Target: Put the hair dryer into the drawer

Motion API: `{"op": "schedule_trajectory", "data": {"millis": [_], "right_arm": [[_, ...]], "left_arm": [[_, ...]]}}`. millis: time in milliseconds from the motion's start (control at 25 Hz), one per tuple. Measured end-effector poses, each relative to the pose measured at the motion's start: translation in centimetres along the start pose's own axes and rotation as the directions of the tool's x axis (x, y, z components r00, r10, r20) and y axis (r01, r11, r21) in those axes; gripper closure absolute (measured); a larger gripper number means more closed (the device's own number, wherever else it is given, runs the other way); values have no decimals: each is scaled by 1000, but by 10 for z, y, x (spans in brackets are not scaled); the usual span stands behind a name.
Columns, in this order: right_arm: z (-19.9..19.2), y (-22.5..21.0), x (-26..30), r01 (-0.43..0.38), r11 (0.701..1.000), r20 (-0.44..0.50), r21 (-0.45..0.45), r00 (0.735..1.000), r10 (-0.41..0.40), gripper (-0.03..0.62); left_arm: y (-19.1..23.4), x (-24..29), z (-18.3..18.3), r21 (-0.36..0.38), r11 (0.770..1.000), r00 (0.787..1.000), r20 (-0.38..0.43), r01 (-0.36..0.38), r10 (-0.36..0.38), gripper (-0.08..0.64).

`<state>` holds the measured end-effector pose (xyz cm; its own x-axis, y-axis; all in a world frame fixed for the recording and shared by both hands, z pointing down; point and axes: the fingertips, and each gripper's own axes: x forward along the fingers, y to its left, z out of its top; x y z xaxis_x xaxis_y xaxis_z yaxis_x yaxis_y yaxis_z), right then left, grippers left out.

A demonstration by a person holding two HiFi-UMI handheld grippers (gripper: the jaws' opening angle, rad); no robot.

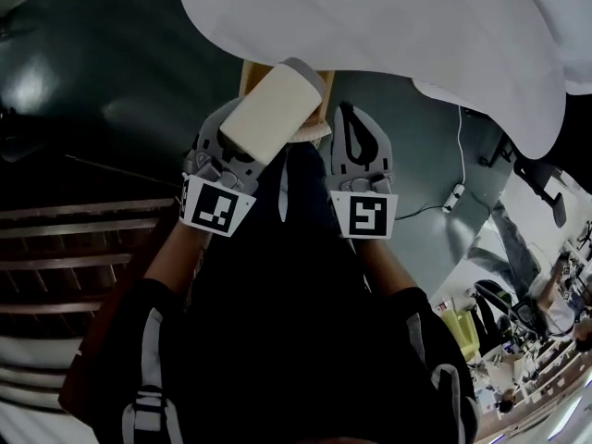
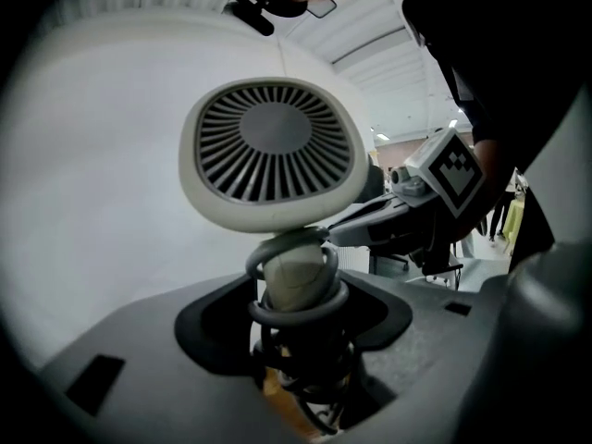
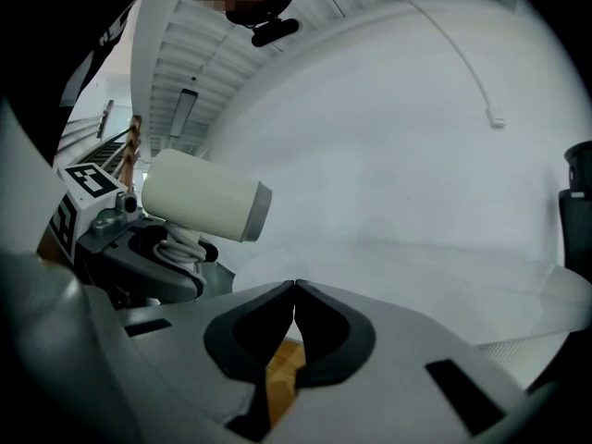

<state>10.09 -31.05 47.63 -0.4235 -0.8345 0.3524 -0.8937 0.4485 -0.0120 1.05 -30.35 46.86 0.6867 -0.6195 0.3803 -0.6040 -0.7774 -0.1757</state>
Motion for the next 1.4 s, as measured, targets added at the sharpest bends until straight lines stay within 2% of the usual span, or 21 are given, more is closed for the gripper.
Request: {"op": "schedule_trajectory", "data": {"millis": [120, 320, 520, 760, 1000, 1280, 1400], "right_arm": [[-11, 3, 11, -12, 1000, -19, 3, 1000, 12, 569], [-24, -2, 22, -27, 1000, -20, 0, 999, 27, 569], [-36, -8, 33, -37, 999, -27, 1, 999, 37, 569], [-51, -12, 45, -31, 1000, -55, 0, 998, 31, 569], [-72, -16, 53, -25, 1000, -99, 8, 995, 26, 569], [-88, -17, 53, -11, 1000, -122, 20, 992, 14, 569], [-95, -20, 53, -9, 1000, -135, 26, 991, 13, 569]], "left_arm": [[2, 3, -16, 49, 998, 998, -48, 32, -30, 307], [5, 14, -30, 114, 992, 995, -85, 57, -47, 308], [9, 27, -49, 206, 975, 989, -139, 82, -54, 310], [9, 42, -76, 329, 932, 973, -217, 153, -83, 310], [13, 57, -103, 394, 895, 953, -285, 210, -98, 310], [6, 63, -129, 485, 813, 920, -363, 322, -148, 310], [1, 68, -138, 481, 795, 900, -397, 369, -178, 310]]}}
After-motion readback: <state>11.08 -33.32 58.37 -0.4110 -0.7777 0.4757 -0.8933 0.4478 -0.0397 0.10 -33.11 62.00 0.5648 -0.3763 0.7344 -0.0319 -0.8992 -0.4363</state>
